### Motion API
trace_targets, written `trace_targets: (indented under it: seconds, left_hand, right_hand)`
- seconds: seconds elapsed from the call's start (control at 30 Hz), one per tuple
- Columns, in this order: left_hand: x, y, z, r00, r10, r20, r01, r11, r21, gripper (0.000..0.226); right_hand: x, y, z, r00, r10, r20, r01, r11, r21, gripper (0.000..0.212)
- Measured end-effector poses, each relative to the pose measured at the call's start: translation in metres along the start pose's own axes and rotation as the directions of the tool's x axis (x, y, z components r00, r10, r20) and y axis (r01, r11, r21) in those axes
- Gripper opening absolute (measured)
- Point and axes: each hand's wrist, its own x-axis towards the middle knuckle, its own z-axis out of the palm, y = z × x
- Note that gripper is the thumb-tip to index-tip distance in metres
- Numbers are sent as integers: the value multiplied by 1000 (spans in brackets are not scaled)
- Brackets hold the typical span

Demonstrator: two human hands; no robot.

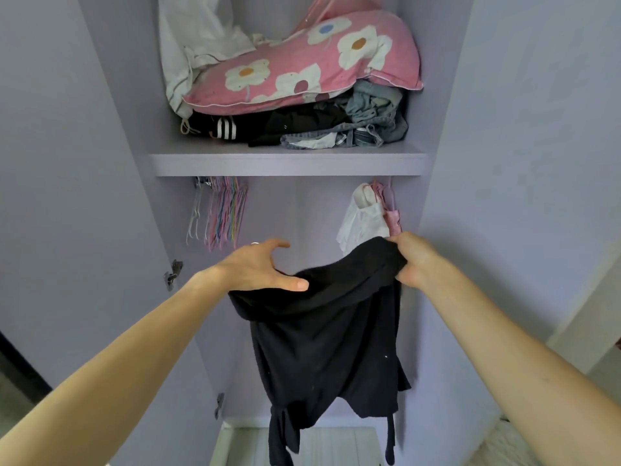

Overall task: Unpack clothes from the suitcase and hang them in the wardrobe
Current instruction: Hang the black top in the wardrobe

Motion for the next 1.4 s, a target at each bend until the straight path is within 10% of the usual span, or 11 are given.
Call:
trace_targets:
  seconds: [0.1, 0.27, 0.5, 0.73, 0.93, 1.07, 1.23, 1.4]
  left_hand:
    - [7, 27, 20, 993, 78, -92, -80, 996, -29, 115]
    - [25, 53, 33, 955, 206, -215, -218, 975, -36, 20]
    - [31, 62, 7, 917, 242, -317, -348, 874, -340, 51]
    - [5, 75, -50, 884, 75, -461, -403, 621, -672, 48]
    - [-20, 18, -90, 789, -186, -585, -343, 658, -671, 51]
    - [-22, -57, -82, 685, -398, -610, 10, 843, -538, 42]
    - [-16, -110, -25, 821, -523, -229, 442, 837, -324, 55]
    - [-22, -63, 57, 965, -242, -98, 183, 894, -409, 64]
  right_hand:
    - [-15, 11, 22, 984, 21, 175, -29, 999, 45, 21]
    - [-38, 10, 22, 951, -67, 302, 114, 983, -143, 15]
    - [-30, 32, -35, 975, -147, 169, 195, 929, -316, 21]
    - [4, 124, -40, 933, 155, 326, 187, 565, -804, 129]
    - [18, 141, 0, 924, 13, 381, 342, 417, -842, 20]
    - [13, 112, 21, 905, -189, 381, 425, 426, -799, 21]
    - [-3, 71, 45, 845, -395, 361, 512, 403, -759, 19]
    - [-2, 43, 69, 909, -303, 287, 417, 626, -659, 29]
